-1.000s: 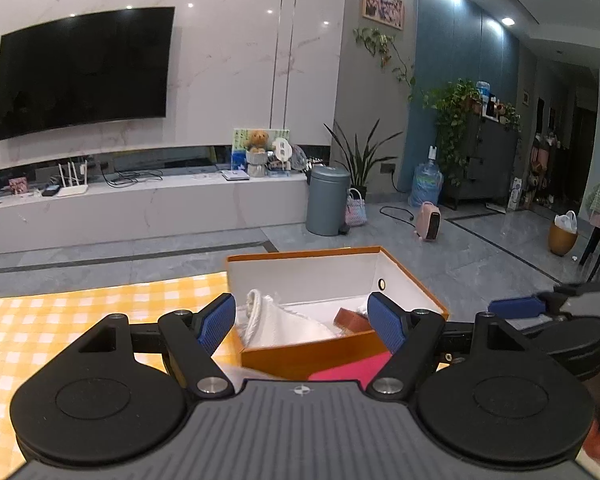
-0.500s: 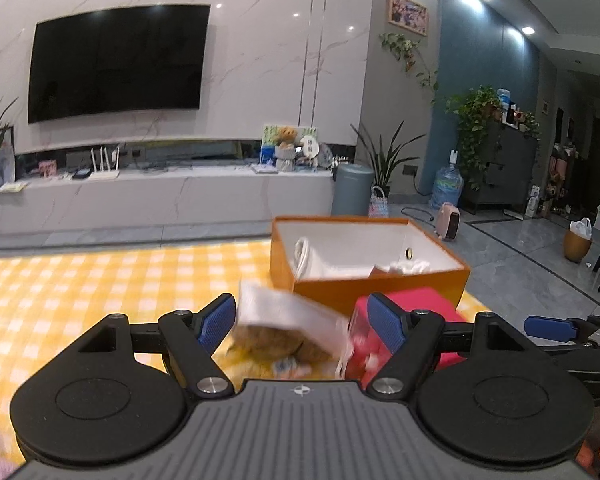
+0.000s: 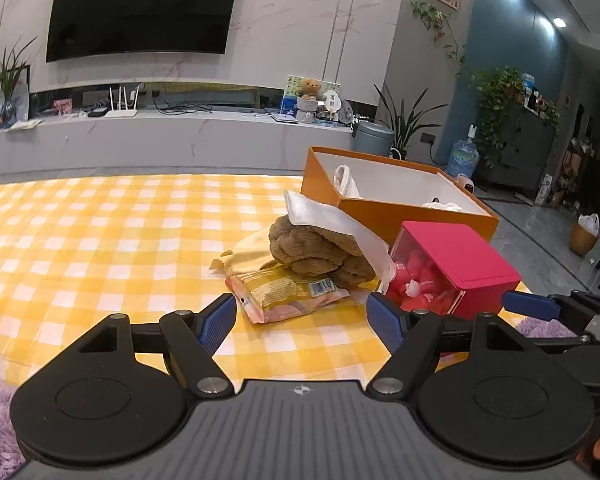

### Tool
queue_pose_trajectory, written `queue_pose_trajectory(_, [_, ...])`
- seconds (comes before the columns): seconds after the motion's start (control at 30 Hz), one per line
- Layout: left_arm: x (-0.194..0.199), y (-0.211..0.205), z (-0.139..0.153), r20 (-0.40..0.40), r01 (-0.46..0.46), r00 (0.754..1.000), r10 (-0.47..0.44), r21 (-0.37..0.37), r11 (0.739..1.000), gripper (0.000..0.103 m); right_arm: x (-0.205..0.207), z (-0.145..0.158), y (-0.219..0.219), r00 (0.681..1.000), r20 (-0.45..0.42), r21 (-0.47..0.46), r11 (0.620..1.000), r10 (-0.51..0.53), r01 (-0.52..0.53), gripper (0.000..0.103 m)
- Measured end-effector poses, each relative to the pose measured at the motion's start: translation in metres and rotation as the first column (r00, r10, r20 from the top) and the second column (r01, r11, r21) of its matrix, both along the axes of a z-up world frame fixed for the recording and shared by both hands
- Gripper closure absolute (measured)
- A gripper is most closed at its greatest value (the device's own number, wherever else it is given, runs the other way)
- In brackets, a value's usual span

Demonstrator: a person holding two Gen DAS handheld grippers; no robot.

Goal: Organize soft objects
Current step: 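Move both open tools back over the white mesh bag on the table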

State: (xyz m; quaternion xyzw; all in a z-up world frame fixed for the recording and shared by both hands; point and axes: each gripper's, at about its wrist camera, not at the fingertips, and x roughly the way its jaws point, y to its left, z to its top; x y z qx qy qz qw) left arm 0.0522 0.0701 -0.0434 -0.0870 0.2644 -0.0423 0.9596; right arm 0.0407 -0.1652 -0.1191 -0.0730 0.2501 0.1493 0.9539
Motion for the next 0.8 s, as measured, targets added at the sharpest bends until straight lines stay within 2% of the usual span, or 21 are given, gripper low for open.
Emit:
queue_pose_trajectory(0.13, [-0.003,0.005,-0.005,0.007,0.000,1.000,0.000,0.004,1.000,0.018,0.000,-0.002,0.013,0.998,0.048,-0.052,0.998,0.030,-0.028,0.027])
queue_pose_trajectory(0.3, [0.001,0.013,-0.009,-0.003,0.004,1.000,-0.004,-0.014,1.000,0.021,0.010,-0.003,0.027,0.997,0.050,-0.095,0.994,0.061,-0.056,0.028])
queue_pose_trajectory(0.33, [0.002,0.016,-0.009,-0.006,0.003,1.000,-0.003,-0.017,1.000,0.021,0.014,-0.003,0.029,0.996,0.049,-0.105,0.992,0.071,-0.065,0.029])
queue_pose_trajectory(0.4, [0.006,0.019,-0.009,-0.013,-0.001,1.000,0.001,-0.019,1.000,0.021,0.021,-0.001,0.034,0.995,0.047,-0.117,0.990,0.085,-0.079,0.039])
queue_pose_trajectory(0.63, [0.029,0.024,-0.008,-0.038,0.006,0.999,-0.007,-0.009,1.000,0.021,0.054,0.000,0.054,0.987,0.056,-0.166,0.976,0.151,-0.140,0.044])
queue_pose_trajectory(0.8, [0.041,0.027,-0.012,-0.064,0.004,0.998,-0.004,0.000,1.000,0.022,0.079,-0.003,0.066,0.983,0.034,-0.209,0.963,0.181,-0.170,0.056])
